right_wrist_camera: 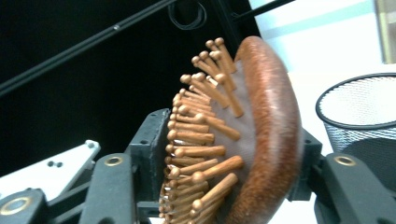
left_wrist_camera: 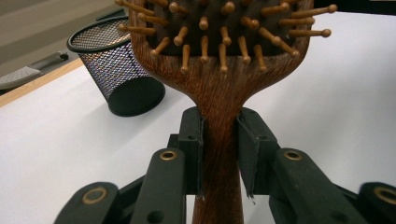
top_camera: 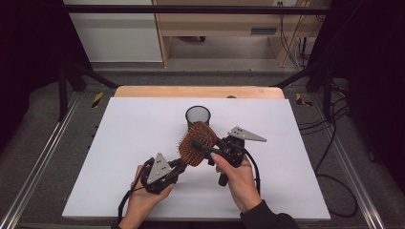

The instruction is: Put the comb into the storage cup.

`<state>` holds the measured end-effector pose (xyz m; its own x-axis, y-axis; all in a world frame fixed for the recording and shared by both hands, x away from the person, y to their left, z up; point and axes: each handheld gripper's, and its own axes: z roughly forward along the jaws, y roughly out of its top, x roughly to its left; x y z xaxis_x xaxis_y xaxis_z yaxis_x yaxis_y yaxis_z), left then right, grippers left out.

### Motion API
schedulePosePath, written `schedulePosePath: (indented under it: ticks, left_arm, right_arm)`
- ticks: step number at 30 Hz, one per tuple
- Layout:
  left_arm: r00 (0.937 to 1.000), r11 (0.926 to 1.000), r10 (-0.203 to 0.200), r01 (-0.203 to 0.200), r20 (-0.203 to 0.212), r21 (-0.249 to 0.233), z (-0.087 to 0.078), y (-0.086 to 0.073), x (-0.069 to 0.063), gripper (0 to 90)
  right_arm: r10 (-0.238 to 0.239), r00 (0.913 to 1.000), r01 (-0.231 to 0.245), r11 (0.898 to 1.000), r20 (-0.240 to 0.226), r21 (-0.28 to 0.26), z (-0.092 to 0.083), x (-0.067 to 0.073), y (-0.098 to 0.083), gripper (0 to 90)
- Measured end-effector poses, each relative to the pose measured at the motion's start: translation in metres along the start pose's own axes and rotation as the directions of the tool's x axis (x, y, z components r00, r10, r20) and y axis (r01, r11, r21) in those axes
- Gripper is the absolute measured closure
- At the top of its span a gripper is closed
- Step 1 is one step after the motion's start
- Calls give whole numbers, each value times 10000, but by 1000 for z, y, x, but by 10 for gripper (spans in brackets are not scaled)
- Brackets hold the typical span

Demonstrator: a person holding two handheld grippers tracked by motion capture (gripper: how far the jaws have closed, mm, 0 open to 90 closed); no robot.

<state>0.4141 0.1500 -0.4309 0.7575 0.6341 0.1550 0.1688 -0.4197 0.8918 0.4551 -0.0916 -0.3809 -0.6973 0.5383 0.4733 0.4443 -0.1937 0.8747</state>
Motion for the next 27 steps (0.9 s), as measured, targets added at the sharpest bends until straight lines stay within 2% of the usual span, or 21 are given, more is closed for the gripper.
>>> schedulePosePath:
  ticks: [3,9,16,21,27]
  left_arm:
    - [9999,9999,-104,104,-82,20,1,-2,-1,730]
    - [9995,9996,-279,280,-136,22,1,-2,0,730]
    - [9987,9984,-501,497,-133,-284,-1,-2,2,729]
    - [9980,9979,-617,613,-157,-219,0,-3,3,727]
    - [9949,9948,-972,964,-260,-321,1,-5,3,717]
  right_arm:
    - [17,9996,-15,10000,-268,64,1,1,1,475]
    - [-363,9993,366,9992,-131,178,5,7,2,500]
    - [-758,9971,758,9969,8,230,8,14,8,521]
    - [-787,9968,785,9968,136,178,11,16,8,528]
    - [-757,9966,753,9971,332,134,14,17,6,531]
